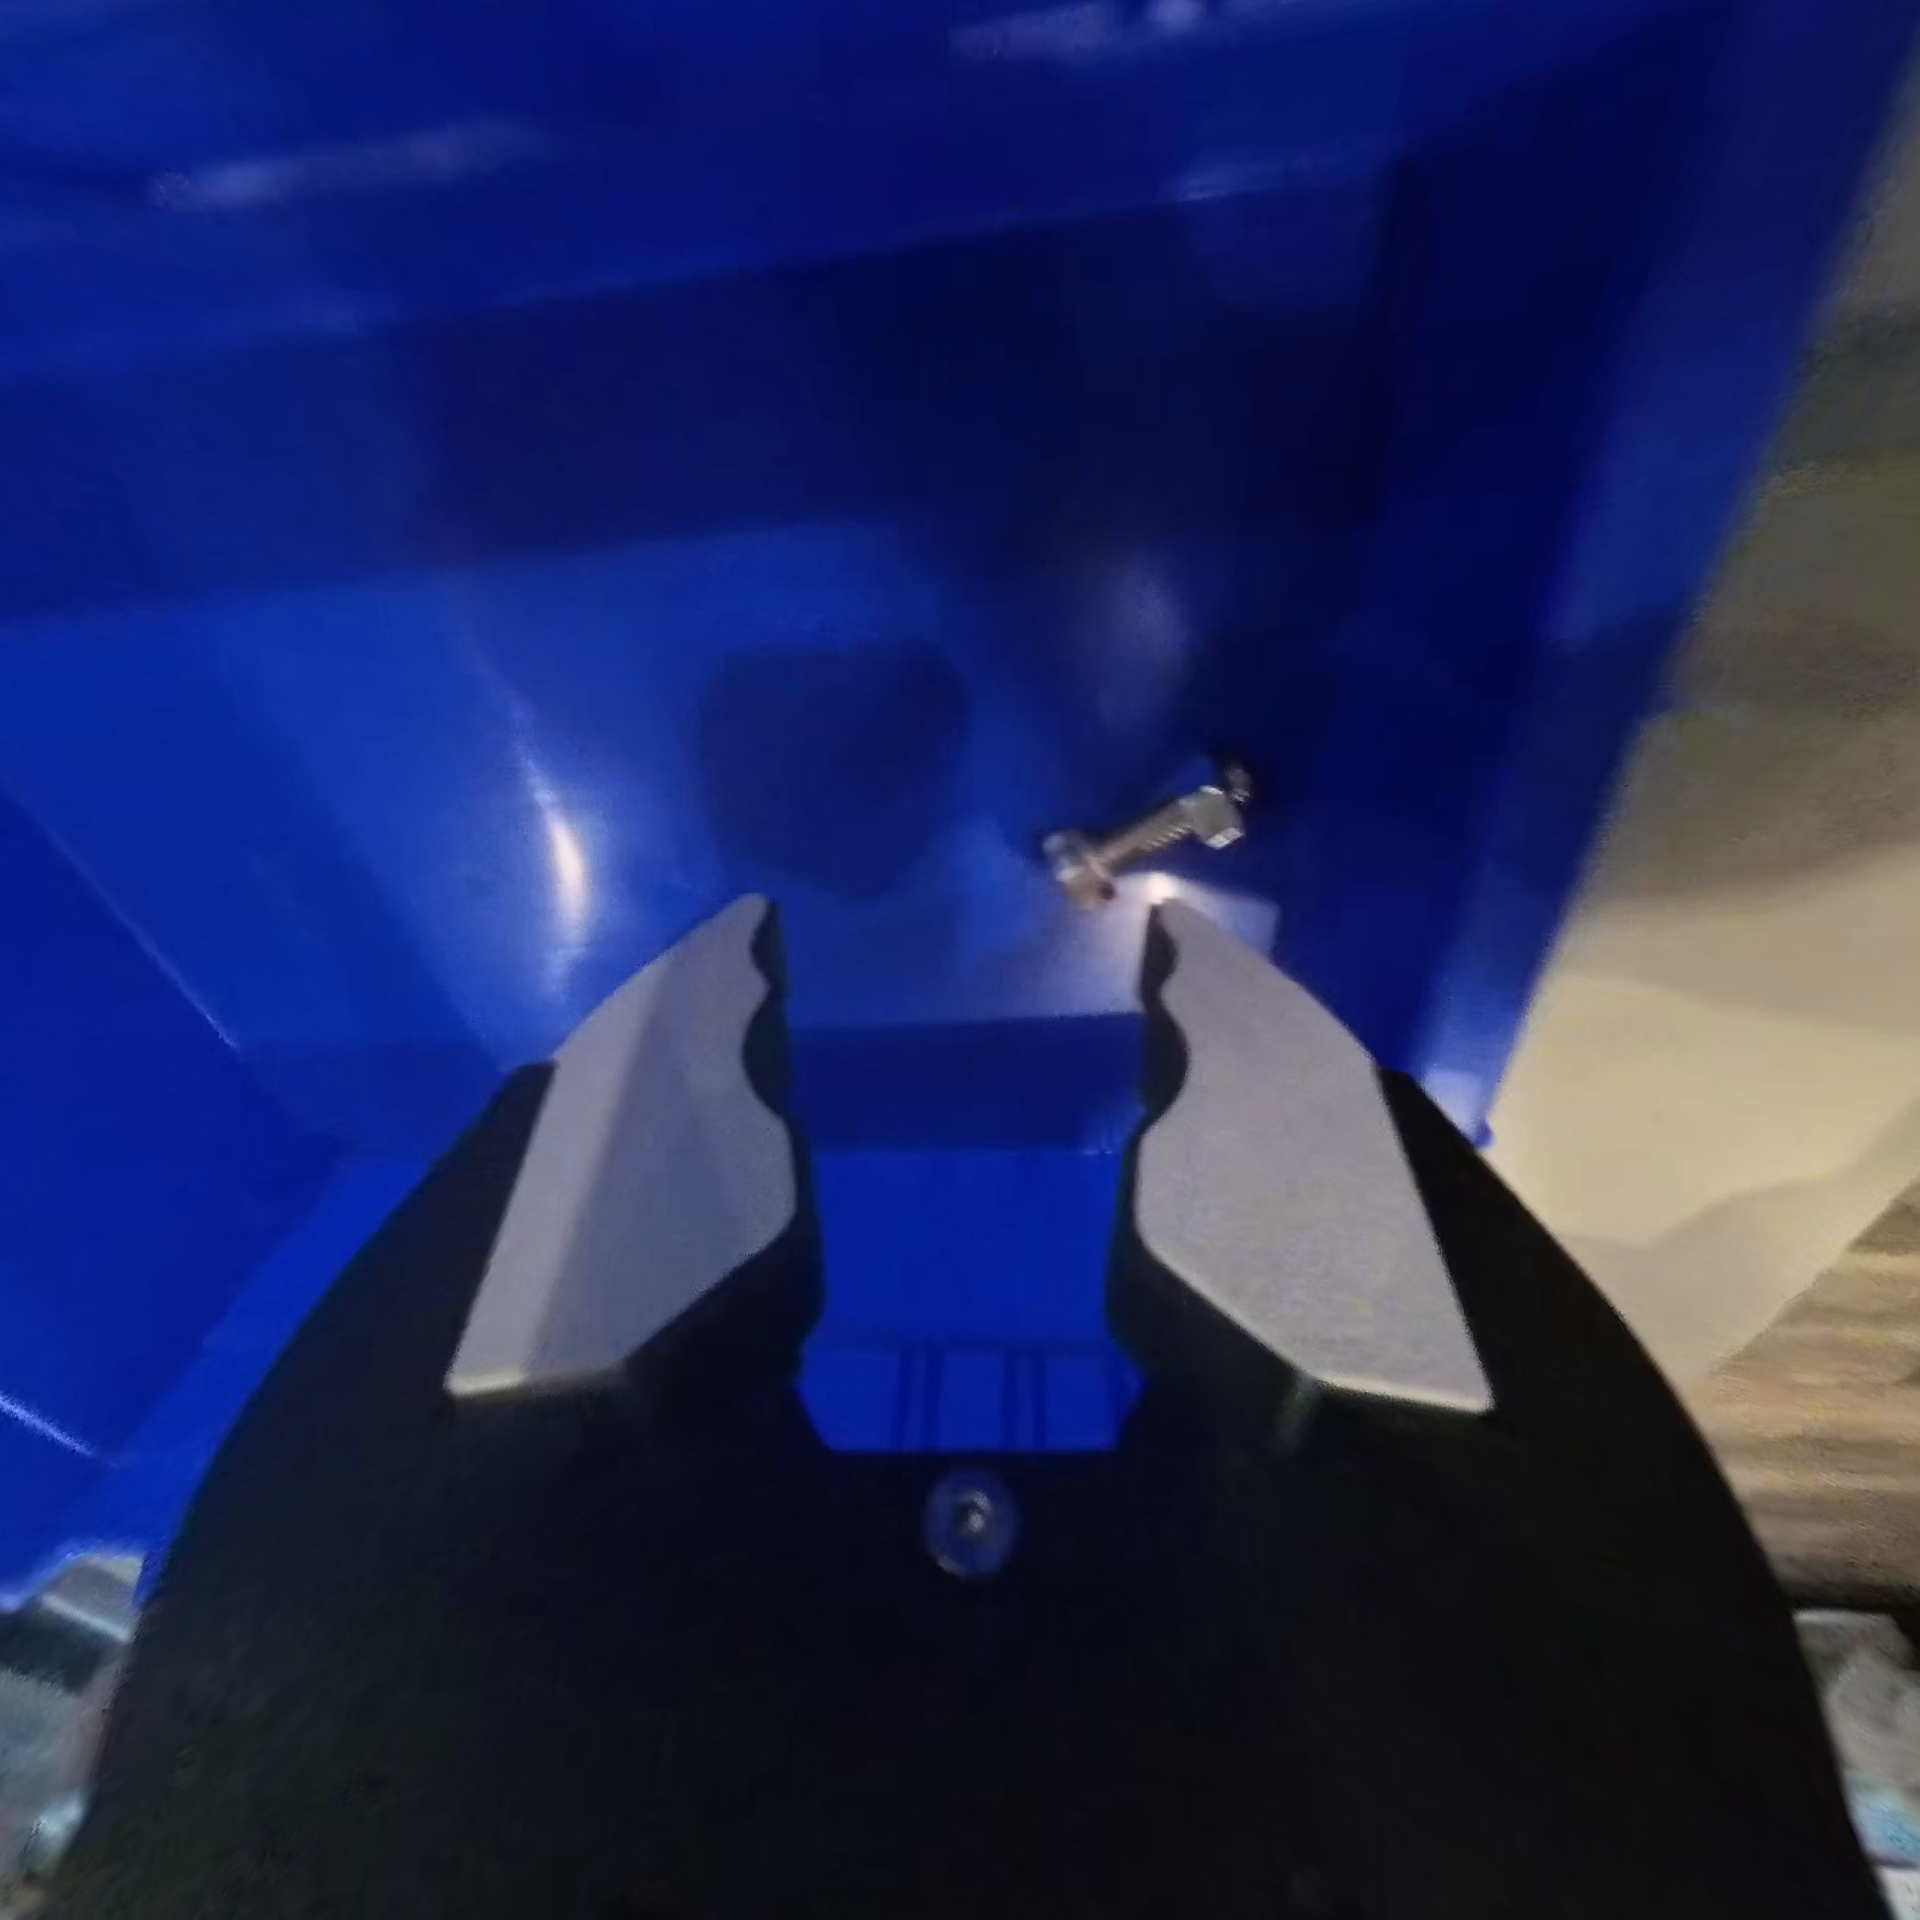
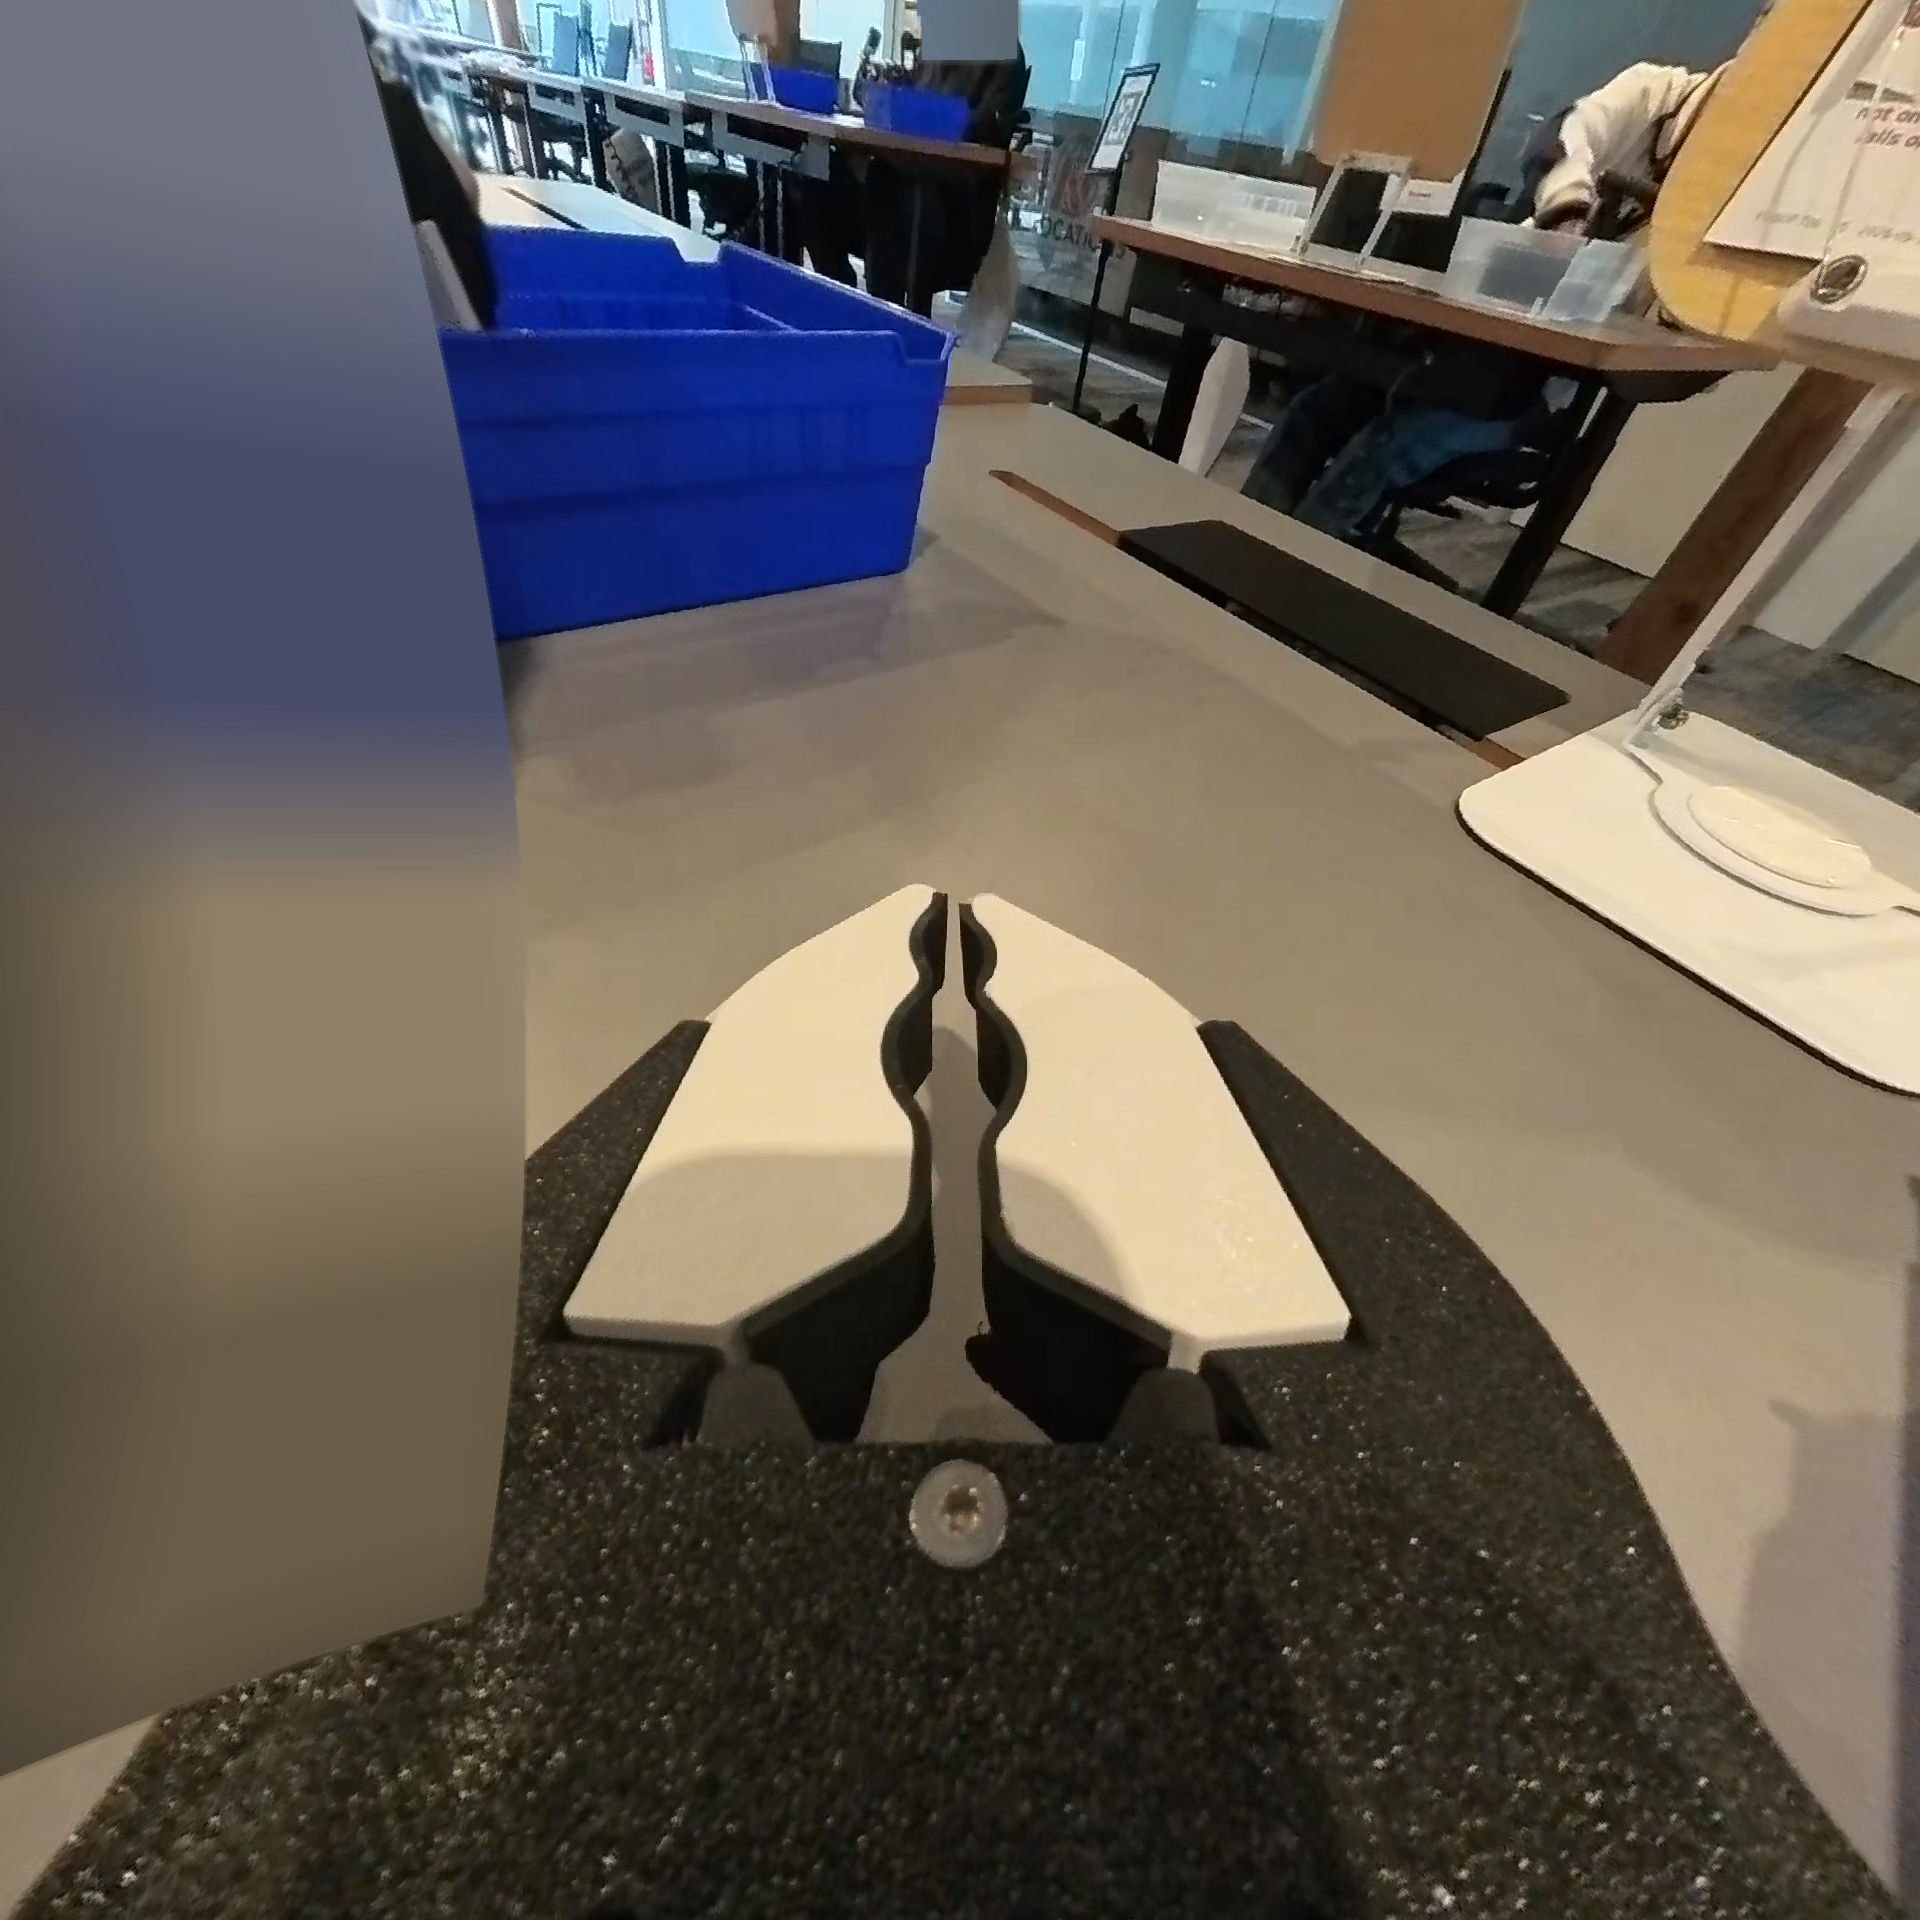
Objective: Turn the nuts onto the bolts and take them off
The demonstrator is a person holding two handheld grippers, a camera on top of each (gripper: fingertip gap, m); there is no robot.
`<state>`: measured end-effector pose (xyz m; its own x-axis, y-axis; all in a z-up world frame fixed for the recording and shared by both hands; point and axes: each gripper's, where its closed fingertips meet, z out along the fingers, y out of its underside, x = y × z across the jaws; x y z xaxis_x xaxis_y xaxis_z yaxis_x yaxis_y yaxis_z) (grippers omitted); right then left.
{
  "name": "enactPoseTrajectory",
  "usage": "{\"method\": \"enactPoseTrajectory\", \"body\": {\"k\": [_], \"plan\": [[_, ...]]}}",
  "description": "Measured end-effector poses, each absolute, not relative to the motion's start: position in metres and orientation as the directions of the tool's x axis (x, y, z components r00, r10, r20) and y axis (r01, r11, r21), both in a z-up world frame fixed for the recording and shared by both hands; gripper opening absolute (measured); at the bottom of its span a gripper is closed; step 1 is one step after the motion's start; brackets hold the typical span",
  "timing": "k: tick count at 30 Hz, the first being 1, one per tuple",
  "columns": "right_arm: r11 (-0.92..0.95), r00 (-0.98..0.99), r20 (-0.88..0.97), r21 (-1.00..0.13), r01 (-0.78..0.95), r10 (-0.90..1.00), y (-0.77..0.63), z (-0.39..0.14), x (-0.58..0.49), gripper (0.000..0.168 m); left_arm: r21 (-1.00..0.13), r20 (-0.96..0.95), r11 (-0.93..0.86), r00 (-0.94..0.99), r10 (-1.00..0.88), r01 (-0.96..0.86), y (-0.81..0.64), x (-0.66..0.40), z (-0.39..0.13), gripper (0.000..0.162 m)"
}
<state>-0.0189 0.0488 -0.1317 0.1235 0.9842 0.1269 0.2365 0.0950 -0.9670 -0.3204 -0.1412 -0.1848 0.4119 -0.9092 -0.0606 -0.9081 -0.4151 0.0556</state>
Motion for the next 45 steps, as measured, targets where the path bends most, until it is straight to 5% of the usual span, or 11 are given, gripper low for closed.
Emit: {"method": "enactPoseTrajectory", "body": {"k": [6,26,34,45], "plan": [[0.096,0.124,0.129,-0.966,0.242,0.984,0.049,-0.132,-0.019,0.002,0.006,-0.019,-0.267,0.267,-0.964,-0.964,-0.153,-0.301,-0.187,0.032],[0.091,0.119,0.122,-0.967,0.238,0.985,0.048,-0.132,-0.02,0.002,0.139,0.103,-0.091,0.106,-0.989,-0.986,-0.176,-0.298,-0.195,0.021],[0.08,0.119,0.11,-0.971,0.227,0.987,0.049,-0.131,-0.019,0.002,0.177,0.135,-0.162,0.187,-0.973,-0.971,-0.178,-0.304,-0.202,0.01],[0.115,0.085,0.137,-0.968,0.225,0.987,0.045,-0.131,-0.022,0.0,0.153,-0.293,-0.525,0.469,-0.833,-0.837,-0.15,-0.322,-0.173,0.01]]}}
